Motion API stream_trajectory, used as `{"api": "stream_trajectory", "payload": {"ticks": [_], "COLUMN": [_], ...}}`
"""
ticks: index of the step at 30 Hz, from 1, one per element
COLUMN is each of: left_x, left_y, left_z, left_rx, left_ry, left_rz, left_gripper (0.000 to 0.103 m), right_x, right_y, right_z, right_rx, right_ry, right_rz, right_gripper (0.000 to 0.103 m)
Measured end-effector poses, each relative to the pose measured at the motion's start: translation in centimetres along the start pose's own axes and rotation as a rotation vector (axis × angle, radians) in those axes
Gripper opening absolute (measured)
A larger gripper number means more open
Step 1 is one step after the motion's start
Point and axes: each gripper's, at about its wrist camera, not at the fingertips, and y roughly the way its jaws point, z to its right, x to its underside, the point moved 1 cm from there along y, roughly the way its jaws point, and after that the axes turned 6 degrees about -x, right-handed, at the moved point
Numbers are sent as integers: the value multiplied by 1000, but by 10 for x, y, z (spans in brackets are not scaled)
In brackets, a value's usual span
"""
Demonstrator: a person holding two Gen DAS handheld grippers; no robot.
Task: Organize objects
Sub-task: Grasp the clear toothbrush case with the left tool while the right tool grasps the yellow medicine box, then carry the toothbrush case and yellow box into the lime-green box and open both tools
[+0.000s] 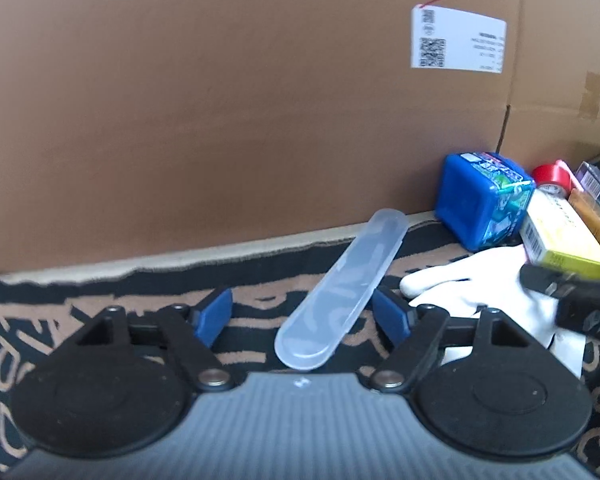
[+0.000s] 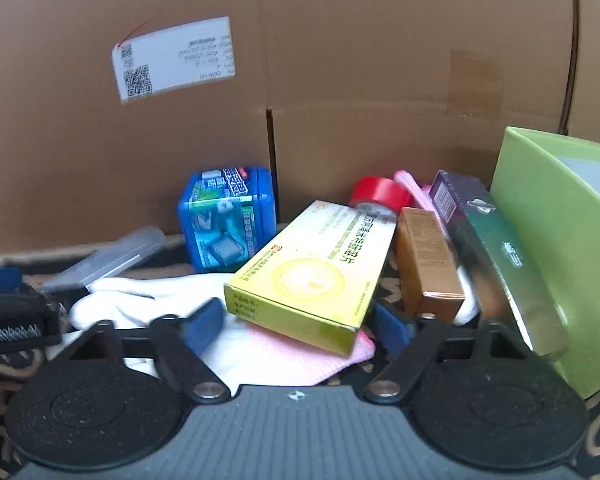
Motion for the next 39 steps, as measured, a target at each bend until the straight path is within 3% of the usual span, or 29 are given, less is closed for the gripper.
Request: {"api": "stream_trajectory", "payload": {"ticks": [3, 7, 13, 20, 26, 28, 30, 36, 38, 39], "left_x": [-1, 3, 25, 68, 90, 91, 87, 75, 73, 72], "left_y": [-1, -7, -42, -103, -147, -155, -157, -138, -129, -128], "left_z": [-5, -5, 8, 23, 49, 64, 78, 91, 92, 92], "left_rx": [16, 36, 61, 96, 211, 194, 156, 66, 66, 76], "left_ry": [-5, 10, 63, 60, 57, 89, 126, 124, 109, 100], "left_rz": [11, 11, -2, -41, -116, -115, -83, -106, -111, -114], "left_gripper": [54, 46, 26, 26, 28, 48, 60, 60, 53, 45], "right_x": [2, 9, 30, 65, 83, 80, 74, 69, 68, 68], "right_y": [-7, -26, -79, -138, -169, -169, -165, -144, -135, -134], "right_z": [10, 16, 32, 79, 112, 115, 115, 112, 113, 114], "right_rx": [-27, -82, -260, -295, -220, -177, -166, -150, -151, -154], "right_ry": [-5, -47, -176, -241, -277, -257, -230, -215, -201, -194], "right_rz": [-2, 9, -16, -87, -102, -77, -52, -53, -87, -90], "right_gripper": [76, 75, 75, 75, 76, 82, 85, 85, 85, 85]}}
